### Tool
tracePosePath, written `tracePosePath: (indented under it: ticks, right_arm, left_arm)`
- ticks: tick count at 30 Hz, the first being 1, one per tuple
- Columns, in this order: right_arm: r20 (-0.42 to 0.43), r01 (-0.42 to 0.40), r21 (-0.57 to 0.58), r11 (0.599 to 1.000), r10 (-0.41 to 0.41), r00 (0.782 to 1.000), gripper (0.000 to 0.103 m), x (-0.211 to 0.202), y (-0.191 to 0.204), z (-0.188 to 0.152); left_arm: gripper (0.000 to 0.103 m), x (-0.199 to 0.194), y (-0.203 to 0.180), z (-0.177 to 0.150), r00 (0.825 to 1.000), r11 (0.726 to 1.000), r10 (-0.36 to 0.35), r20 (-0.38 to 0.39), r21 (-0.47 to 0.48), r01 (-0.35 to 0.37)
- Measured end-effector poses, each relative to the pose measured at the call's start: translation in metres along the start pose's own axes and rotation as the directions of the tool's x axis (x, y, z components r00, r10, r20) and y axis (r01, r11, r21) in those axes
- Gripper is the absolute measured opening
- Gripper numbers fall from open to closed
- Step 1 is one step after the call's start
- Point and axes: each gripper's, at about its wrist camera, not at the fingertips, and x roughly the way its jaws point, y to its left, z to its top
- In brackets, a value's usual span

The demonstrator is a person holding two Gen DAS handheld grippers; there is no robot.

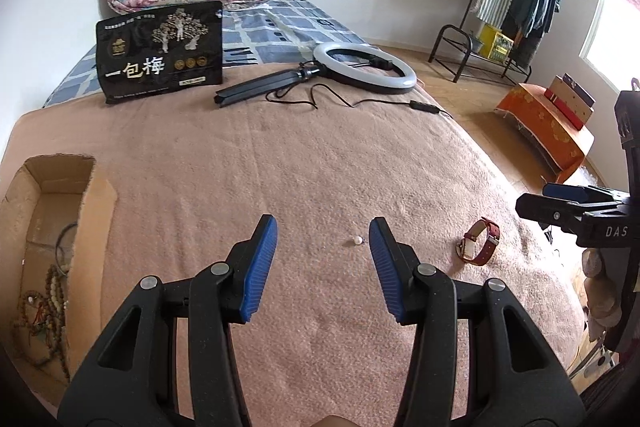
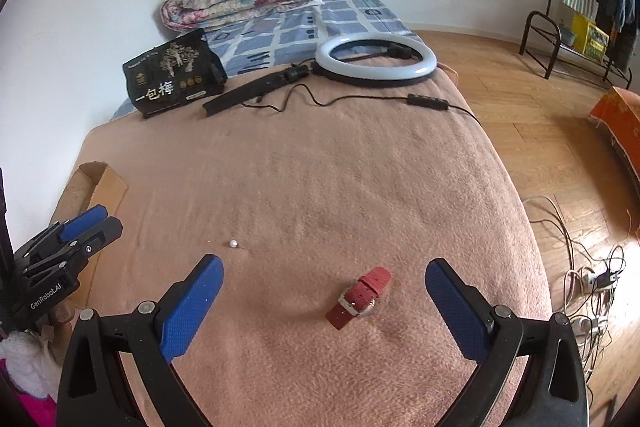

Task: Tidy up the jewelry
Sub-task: 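Move the left tool to the second pearl earring while the right tool approaches the red watch, then close the left tool on the pearl earring while the right tool grips the red watch strap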

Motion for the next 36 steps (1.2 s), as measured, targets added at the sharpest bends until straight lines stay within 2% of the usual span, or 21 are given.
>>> tracePosePath:
  ticks: [4, 6, 9, 12, 15, 22, 32, 34, 36]
  right_arm:
    - [-0.066, -0.021, 0.072, 0.997, 0.026, 0.998, 0.093, 0.017, -0.022, -0.007]
    - [-0.087, -0.022, 0.093, 0.995, 0.030, 0.996, 0.093, 0.026, -0.029, -0.009]
    - [-0.111, -0.019, 0.103, 0.995, 0.031, 0.993, 0.093, 0.036, -0.032, -0.011]
    - [-0.127, -0.017, 0.116, 0.993, 0.032, 0.991, 0.091, 0.044, -0.034, -0.012]
    - [-0.147, -0.026, 0.126, 0.992, 0.044, 0.988, 0.084, 0.052, -0.035, -0.012]
    - [-0.161, -0.024, 0.125, 0.992, 0.044, 0.986, 0.082, 0.062, -0.034, -0.008]
    - [-0.193, -0.026, 0.130, 0.991, 0.052, 0.980, 0.071, 0.074, -0.037, -0.011]
    - [-0.194, -0.029, 0.128, 0.991, 0.054, 0.979, 0.070, 0.075, -0.037, -0.010]
    - [-0.196, -0.029, 0.123, 0.992, 0.053, 0.979, 0.068, 0.076, -0.036, -0.010]
  left_arm:
    - [0.049, 0.021, -0.014, -0.004, 0.999, 0.999, -0.022, -0.034, 0.023, 0.023]
    - [0.049, 0.029, -0.020, -0.006, 0.998, 0.999, -0.029, -0.047, 0.037, 0.031]
    - [0.042, 0.043, -0.028, -0.009, 0.997, 0.998, -0.032, -0.069, 0.056, 0.036]
    - [0.042, 0.057, -0.034, -0.010, 0.996, 0.997, -0.036, -0.086, 0.063, 0.042]
    - [0.042, 0.069, -0.037, -0.013, 0.995, 0.996, -0.036, -0.098, 0.075, 0.043]
    - [0.037, 0.092, -0.042, -0.017, 0.992, 0.994, -0.034, -0.123, 0.096, 0.046]
    - [0.033, 0.116, -0.046, -0.022, 0.989, 0.992, -0.017, -0.149, 0.121, 0.035]
    - [0.027, 0.121, -0.045, -0.023, 0.987, 0.992, -0.015, -0.158, 0.121, 0.034]
    - [0.026, 0.124, -0.045, -0.025, 0.987, 0.992, -0.012, -0.162, 0.121, 0.032]
